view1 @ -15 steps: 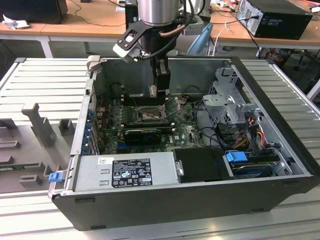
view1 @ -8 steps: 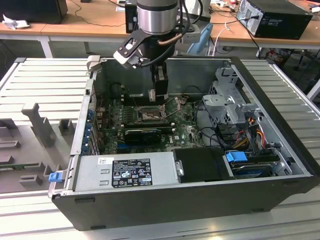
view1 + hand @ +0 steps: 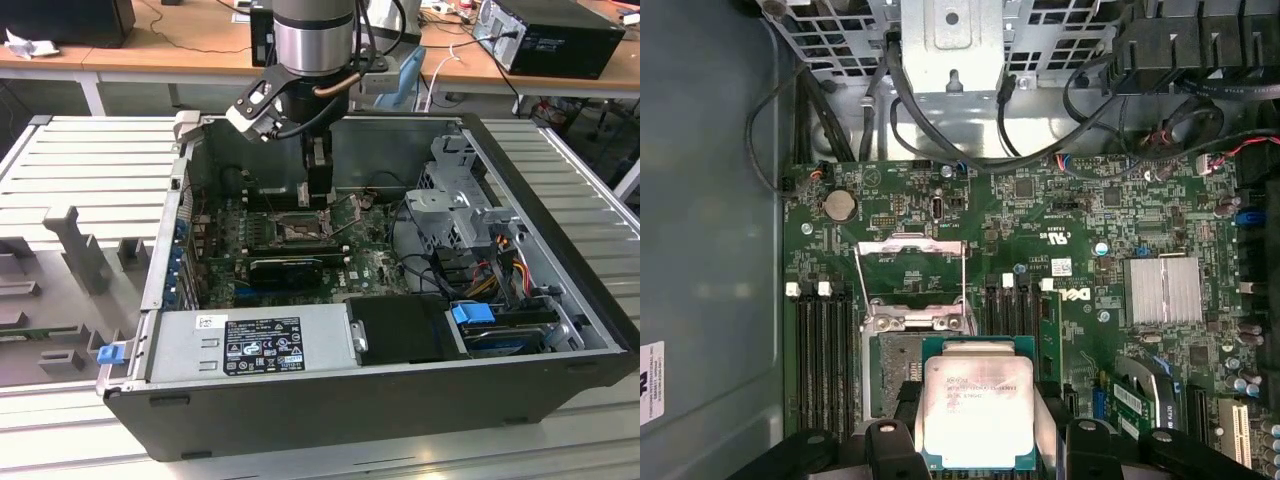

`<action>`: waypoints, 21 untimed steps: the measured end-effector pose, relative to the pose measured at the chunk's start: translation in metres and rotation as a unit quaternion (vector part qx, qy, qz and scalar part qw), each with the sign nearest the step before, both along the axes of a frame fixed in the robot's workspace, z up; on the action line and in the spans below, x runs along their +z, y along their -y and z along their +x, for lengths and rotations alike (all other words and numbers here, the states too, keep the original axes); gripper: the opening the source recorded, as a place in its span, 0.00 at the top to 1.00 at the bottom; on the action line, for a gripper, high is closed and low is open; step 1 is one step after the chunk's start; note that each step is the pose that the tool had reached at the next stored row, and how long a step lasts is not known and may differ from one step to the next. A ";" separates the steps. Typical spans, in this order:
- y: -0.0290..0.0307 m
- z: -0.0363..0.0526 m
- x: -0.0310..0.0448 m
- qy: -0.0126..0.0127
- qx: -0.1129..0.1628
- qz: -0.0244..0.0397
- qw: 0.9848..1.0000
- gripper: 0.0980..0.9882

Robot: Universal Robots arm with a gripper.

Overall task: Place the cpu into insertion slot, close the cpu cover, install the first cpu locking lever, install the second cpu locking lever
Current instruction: 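Place the cpu into insertion slot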

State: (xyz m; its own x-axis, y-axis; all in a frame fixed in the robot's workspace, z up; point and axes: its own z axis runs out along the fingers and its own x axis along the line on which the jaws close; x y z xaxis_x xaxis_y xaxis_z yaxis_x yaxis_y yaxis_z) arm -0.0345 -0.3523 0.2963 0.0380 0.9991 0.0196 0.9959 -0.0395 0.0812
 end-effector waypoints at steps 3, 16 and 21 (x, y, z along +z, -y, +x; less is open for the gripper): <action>0.0000 0.0000 -0.0011 0.000 0.000 0.000 1.000 0.52; -0.0001 -0.0027 -0.0119 0.000 -0.015 0.000 1.000 0.52; -0.0001 -0.0047 -0.0227 0.000 0.007 0.000 1.000 0.52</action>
State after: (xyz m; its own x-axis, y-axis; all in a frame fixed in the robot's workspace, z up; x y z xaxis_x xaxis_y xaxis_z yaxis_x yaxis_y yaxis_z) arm -0.0392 -0.3522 0.2737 0.0236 0.9995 0.0197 0.9964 -0.0251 0.0811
